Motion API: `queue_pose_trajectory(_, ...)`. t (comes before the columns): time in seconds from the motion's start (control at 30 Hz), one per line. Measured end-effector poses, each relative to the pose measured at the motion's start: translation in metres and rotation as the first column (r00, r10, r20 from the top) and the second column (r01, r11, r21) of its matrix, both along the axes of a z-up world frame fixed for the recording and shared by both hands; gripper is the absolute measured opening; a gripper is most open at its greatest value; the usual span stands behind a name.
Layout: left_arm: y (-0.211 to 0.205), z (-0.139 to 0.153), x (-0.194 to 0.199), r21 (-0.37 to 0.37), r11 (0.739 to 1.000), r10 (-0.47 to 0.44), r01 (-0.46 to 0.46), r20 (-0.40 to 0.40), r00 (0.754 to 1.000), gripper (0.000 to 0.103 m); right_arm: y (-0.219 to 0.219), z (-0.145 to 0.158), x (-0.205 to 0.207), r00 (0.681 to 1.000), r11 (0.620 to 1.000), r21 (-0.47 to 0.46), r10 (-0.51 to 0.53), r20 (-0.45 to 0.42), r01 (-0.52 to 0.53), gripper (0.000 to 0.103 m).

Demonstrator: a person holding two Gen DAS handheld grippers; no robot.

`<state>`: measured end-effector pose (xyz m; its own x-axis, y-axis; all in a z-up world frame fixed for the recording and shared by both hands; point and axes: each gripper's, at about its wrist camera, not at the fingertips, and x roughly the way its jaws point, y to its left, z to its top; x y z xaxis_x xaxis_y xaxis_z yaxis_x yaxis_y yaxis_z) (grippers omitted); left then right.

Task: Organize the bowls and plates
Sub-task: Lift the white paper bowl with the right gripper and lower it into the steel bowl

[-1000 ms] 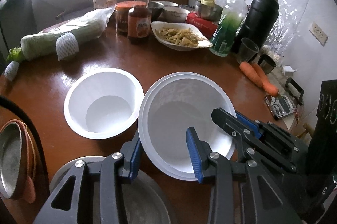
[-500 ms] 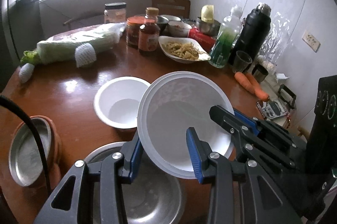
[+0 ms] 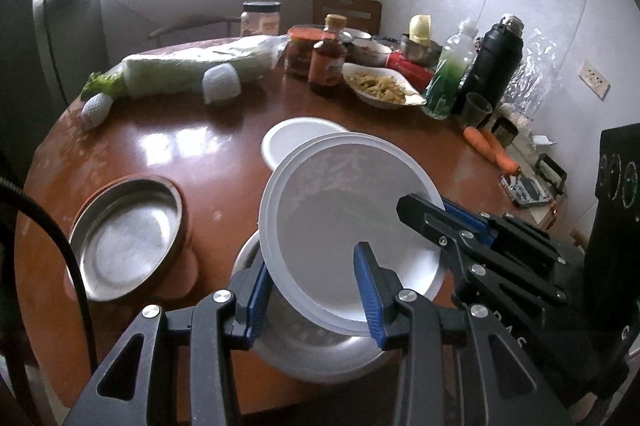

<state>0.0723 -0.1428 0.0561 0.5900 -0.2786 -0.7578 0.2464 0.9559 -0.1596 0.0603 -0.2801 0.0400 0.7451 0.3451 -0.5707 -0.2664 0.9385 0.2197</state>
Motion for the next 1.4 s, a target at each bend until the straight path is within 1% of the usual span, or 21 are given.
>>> queue_pose_trajectory(0.2, 0.004, -0.02, -0.01, 0.025, 1.0, 0.001, 0.0, -0.041, 0.999, 0.04, 0.014, -0.015, -0.008, 0.998, 0.999, -0.021, 0.036, -0.045, -0.037, 0.014)
queue_pose_trajectory(0.33, 0.001, -0.027, -0.011, 0.036, 0.999, 0.001, 0.001, -0.056, 0.998, 0.04, 0.012, -0.022, -0.013, 0.997, 0.999, -0.03, 0.039, -0.065, -0.041, 0.014)
queue_pose_trajectory(0.53, -0.006, -0.034, -0.011, 0.069, 0.998, -0.002, 0.006, -0.056, 0.998, 0.04, 0.008, -0.033, -0.013, 0.995, 0.998, -0.042, 0.033, -0.09, -0.037, 0.015)
queue_pose_trajectory(0.67, -0.009, -0.042, -0.008, 0.092, 0.996, 0.007, 0.0, -0.072, 0.997, 0.04, 0.008, -0.037, -0.013, 0.995, 0.998, -0.057, 0.032, -0.092, -0.037, 0.015)
queue_pose_trajectory(0.9, -0.01, -0.049, -0.005, 0.1, 0.995, 0.012, -0.003, -0.084, 0.996, 0.04, 0.009, -0.045, -0.011, 0.993, 0.997, -0.068, 0.029, -0.114, -0.037, 0.015)
queue_pose_trajectory(1.4, -0.009, -0.056, 0.0, 0.109, 0.994, 0.022, -0.012, -0.093, 0.995, 0.04, 0.012, -0.052, -0.006, 0.99, 0.996, -0.075, 0.027, -0.138, -0.038, 0.016)
